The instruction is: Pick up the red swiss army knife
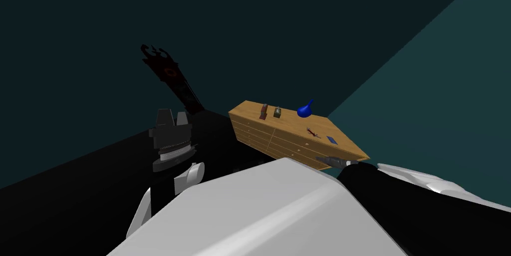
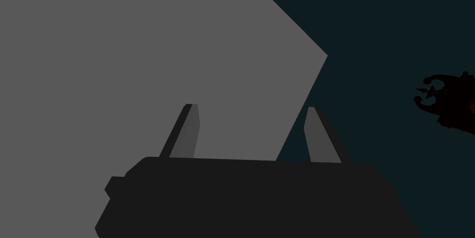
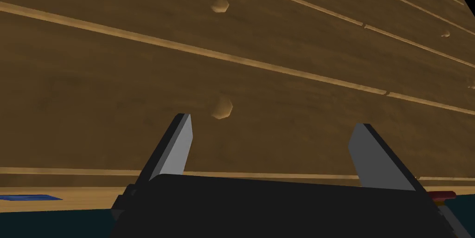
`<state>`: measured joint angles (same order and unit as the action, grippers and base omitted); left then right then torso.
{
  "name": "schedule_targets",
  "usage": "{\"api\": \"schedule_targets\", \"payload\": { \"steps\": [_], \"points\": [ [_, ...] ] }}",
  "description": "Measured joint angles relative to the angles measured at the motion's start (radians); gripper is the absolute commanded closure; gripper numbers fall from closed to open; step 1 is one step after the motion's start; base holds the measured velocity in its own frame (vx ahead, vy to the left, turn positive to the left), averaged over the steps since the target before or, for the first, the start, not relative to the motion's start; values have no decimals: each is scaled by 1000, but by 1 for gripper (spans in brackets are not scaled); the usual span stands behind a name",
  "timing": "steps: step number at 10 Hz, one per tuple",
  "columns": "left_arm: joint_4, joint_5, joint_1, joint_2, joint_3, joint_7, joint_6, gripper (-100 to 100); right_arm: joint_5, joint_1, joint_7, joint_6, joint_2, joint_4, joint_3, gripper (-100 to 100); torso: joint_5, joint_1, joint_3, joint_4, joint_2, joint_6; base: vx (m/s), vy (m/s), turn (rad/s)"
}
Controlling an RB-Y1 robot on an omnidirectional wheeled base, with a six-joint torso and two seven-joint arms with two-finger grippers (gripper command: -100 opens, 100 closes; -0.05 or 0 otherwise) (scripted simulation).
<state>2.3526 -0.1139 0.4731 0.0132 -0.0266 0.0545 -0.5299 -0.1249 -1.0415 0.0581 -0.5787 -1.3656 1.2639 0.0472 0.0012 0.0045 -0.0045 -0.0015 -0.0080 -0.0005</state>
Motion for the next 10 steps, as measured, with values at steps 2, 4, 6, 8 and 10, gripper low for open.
{"api": "schedule_targets", "payload": {
  "steps": [2, 4, 6, 8, 10],
  "points": [
    [0, 0, 0, 0, 0, 0, 0, 0, -1, -51, 17, 11, -59, -35, -15, -100, 0, -2, -2, -1, -3, 0, 160, 35, 113],
    [0, 0, 0, 0, 0, 0, 0, 0, -17, -37, 26, 24, -106, -87, 13, -100, 0, -1, -1, 0, -1, 0, 110, 33, 49],
    [0, 0, 0, 0, 0, 0, 0, 0, -14, -61, 23, 25, -144, -104, 4, -100, -1, -4, 2, 1, 3, 1, 116, -10, 86],
    [0, 0, 0, 0, 0, 0, 0, 0, -18, -83, 32, 31, -182, -143, 2, -100, -1, -6, -1, 0, -2, 1, 193, -68, 93],
    [0, 0, 0, 0, 0, 0, 0, 0, -25, -85, 41, 39, -194, -165, 12, -100, -3, -12, -2, -1, -4, 0, 126, -88, 49]
  ]
}}
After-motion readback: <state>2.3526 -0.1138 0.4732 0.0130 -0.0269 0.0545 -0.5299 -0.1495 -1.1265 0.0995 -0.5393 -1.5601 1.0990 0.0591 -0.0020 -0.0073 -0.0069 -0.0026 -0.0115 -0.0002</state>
